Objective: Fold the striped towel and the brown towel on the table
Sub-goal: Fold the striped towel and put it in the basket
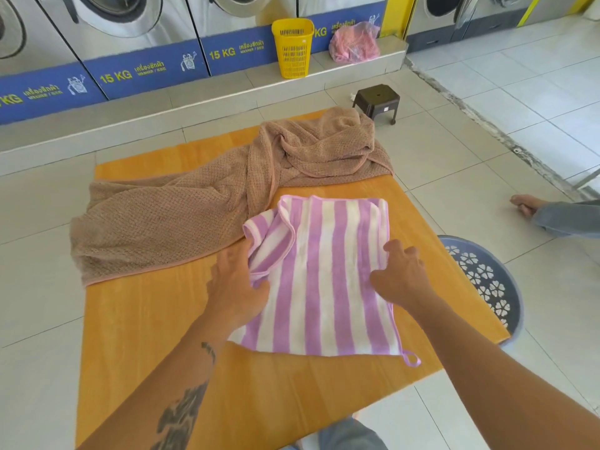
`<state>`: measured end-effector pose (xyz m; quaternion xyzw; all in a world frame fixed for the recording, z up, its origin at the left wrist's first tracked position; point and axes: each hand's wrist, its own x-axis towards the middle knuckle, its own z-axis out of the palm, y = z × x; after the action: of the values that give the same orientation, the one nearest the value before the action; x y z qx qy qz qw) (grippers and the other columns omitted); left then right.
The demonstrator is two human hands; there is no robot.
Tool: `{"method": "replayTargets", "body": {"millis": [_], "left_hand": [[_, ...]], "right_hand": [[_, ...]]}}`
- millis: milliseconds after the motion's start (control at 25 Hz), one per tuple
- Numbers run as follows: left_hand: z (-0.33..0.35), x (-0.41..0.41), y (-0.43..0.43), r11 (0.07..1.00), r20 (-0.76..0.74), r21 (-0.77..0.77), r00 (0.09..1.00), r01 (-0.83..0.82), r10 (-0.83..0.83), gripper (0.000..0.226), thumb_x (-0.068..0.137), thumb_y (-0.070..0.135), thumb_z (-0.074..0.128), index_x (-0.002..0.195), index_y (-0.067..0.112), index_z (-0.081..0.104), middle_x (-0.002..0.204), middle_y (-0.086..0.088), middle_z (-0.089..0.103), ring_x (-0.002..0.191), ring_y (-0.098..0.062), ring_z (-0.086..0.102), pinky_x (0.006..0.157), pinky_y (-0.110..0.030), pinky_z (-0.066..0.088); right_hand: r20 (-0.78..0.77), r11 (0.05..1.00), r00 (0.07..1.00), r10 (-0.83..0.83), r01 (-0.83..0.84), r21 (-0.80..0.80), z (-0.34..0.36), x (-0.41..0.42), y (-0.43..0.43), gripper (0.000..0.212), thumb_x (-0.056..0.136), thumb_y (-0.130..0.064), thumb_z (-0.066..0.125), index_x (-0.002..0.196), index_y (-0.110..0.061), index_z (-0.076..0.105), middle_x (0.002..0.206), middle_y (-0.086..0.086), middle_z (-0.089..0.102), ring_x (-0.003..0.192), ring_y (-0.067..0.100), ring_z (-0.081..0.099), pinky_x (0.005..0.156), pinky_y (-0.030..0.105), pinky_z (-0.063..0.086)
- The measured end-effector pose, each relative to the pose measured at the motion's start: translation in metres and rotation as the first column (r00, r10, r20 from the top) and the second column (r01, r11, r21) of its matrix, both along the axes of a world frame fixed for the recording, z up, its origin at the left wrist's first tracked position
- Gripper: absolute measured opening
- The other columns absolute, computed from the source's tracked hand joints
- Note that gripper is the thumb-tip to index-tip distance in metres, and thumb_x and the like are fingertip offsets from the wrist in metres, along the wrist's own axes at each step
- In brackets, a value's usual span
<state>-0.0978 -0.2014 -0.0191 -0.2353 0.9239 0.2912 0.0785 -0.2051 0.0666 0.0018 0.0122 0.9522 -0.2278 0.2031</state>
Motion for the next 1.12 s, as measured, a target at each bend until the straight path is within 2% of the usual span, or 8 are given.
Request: {"method": "replayTargets", "body": {"millis": [120, 320, 440, 560, 640, 800, 960, 1120], "left_hand": [[-0.012, 0.042, -0.001, 0.986, -0.093, -0.065, 0.983, 0.15, -0.156, 0.072, 0.093, 0.02, 0.056, 0.153, 0.039, 0.021, 0.143, 0.003, 0.027, 0.116, -0.022, 0.047, 0.09, -0.041, 0.05], [-0.009, 0.067, -0.01, 0.997, -0.266, -0.076, 0.964, -0.024, 0.003, 0.042, 0.099, 0.018, 0.045, 0.14, 0.025, 0.047, 0.131, -0.002, 0.042, 0.093, -0.021, 0.055, 0.075, -0.039, 0.051], [-0.004, 0.088, -0.006, 0.931, -0.409, -0.326, 0.863, 0.165, -0.296, 0.036, 0.089, 0.023, 0.05, 0.124, 0.02, 0.059, 0.127, -0.003, 0.049, 0.113, -0.025, 0.049, 0.092, -0.044, 0.045], [-0.005, 0.109, 0.006, 0.768, -0.087, -0.332, 0.793, 0.548, -0.603, 0.052, 0.083, 0.035, 0.055, 0.134, 0.03, 0.05, 0.139, 0.003, 0.042, 0.132, -0.021, 0.037, 0.11, -0.046, 0.027], [-0.011, 0.109, 0.0, 0.749, 0.042, -0.367, 0.815, 0.551, -0.578, 0.058, 0.083, 0.029, 0.054, 0.14, 0.033, 0.045, 0.145, 0.002, 0.035, 0.139, -0.023, 0.03, 0.114, -0.044, 0.017], [0.018, 0.092, -0.006, 0.823, -0.196, -0.314, 0.816, 0.473, -0.544, 0.039, 0.081, 0.013, 0.042, 0.111, 0.027, 0.063, 0.104, 0.009, 0.062, 0.1, -0.018, 0.061, 0.093, -0.034, 0.038], [0.058, 0.089, -0.022, 0.965, -0.543, -0.04, 0.805, 0.26, -0.239, 0.025, 0.086, 0.011, 0.042, 0.091, 0.027, 0.059, 0.074, 0.019, 0.055, 0.068, -0.003, 0.052, 0.058, -0.021, 0.037], [0.056, 0.084, -0.028, 0.933, -0.291, -0.098, 0.886, 0.347, -0.36, 0.026, 0.096, 0.016, 0.04, 0.081, 0.037, 0.04, 0.067, 0.014, 0.047, 0.063, -0.014, 0.047, 0.056, -0.035, 0.031]], "right_hand": [[-0.15, 0.95, 0.938, 0.312, -0.307, 0.057, 0.003, 0.057, 0.009, 0.049, 0.082, -0.017, 0.056, 0.13, -0.022, 0.047, 0.128, 0.004, 0.043, 0.115, 0.032, 0.045, 0.09, 0.041, 0.043], [0.082, 0.743, 0.766, 0.638, -0.639, 0.198, -0.001, 0.117, 0.014, 0.083, 0.077, -0.045, 0.064, 0.149, -0.04, 0.023, 0.154, -0.002, 0.018, 0.144, 0.027, 0.016, 0.114, 0.046, 0.026], [-0.05, 0.77, 0.805, 0.591, -0.544, 0.333, -0.013, 0.122, 0.017, 0.069, 0.079, -0.018, 0.057, 0.143, -0.034, 0.038, 0.147, -0.001, 0.033, 0.134, 0.028, 0.034, 0.102, 0.042, 0.036], [-0.184, 0.835, 0.827, 0.531, -0.473, 0.282, -0.01, 0.113, 0.017, 0.047, 0.08, -0.003, 0.046, 0.119, -0.022, 0.061, 0.116, 0.0, 0.059, 0.106, 0.029, 0.057, 0.08, 0.035, 0.044], [-0.25, 0.866, 0.834, 0.491, -0.437, 0.244, 0.007, 0.107, 0.015, 0.028, 0.082, -0.002, 0.043, 0.096, -0.02, 0.06, 0.092, 0.0, 0.062, 0.086, 0.032, 0.06, 0.064, 0.034, 0.037], [-0.338, 0.897, 0.836, 0.431, -0.438, 0.062, 0.055, 0.096, 0.017, 0.032, 0.088, -0.004, 0.04, 0.069, -0.029, 0.034, 0.065, -0.008, 0.045, 0.065, 0.029, 0.048, 0.053, 0.04, 0.038], [-0.457, 0.891, 0.812, 0.362, -0.445, -0.085, 0.092, 0.096, 0.033, 0.024, 0.081, -0.014, 0.034, 0.076, -0.032, 0.049, 0.064, -0.008, 0.053, 0.063, 0.019, 0.053, 0.057, 0.036, 0.044], [-0.098, 0.927, 0.93, 0.355, -0.364, -0.094, 0.072, 0.088, 0.033, 0.032, 0.088, -0.007, 0.039, 0.083, -0.032, 0.059, 0.081, -0.007, 0.061, 0.079, 0.019, 0.056, 0.065, 0.026, 0.042]]}}
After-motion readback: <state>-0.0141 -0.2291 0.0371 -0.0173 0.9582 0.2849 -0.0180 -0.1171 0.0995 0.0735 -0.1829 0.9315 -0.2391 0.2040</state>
